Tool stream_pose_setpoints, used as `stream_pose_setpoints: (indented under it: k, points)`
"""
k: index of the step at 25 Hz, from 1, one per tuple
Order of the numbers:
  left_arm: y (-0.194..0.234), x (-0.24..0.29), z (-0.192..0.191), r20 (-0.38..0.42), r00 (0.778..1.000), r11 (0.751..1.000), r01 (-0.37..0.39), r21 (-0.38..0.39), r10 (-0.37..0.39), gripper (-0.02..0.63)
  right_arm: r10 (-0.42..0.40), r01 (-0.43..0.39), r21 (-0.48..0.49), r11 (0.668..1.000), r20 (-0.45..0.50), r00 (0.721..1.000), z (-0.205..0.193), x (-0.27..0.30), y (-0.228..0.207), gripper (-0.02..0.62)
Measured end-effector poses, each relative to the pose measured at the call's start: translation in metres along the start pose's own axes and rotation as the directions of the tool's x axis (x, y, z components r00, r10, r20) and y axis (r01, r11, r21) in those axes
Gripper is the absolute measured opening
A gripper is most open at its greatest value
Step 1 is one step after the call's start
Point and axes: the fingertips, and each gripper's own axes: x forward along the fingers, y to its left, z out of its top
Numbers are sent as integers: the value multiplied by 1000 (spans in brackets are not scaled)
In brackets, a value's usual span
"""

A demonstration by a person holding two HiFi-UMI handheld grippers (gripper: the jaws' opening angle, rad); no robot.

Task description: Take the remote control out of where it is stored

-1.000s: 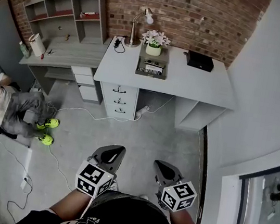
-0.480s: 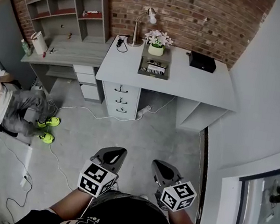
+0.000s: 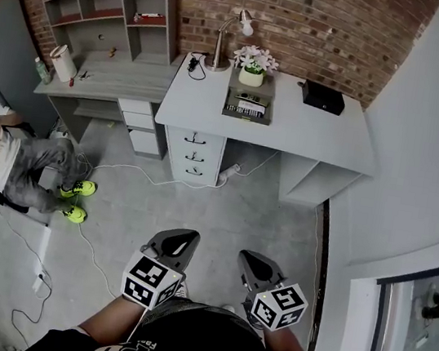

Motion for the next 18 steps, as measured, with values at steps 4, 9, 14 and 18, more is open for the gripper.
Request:
stream_pose_setpoints:
  k: [4,9,14,18]
  points:
    - [15,-5,0,6,1000,1000,1,-5,-1,7,3,-3,-16,1000,-4,1000,3,16,9,5]
    - [38,-11,-1,13,1000,1000,8,-19,-8,6,-5,5,-35,999,-2,1000,6,40,19,5]
    - [60,-18,1,20,1000,1000,21,-2,-21,7,-28,28,-37,999,1,1000,11,60,28,5]
    - [77,-24,0,20,999,999,38,0,-38,7,-53,53,-58,997,-2,999,15,74,39,5]
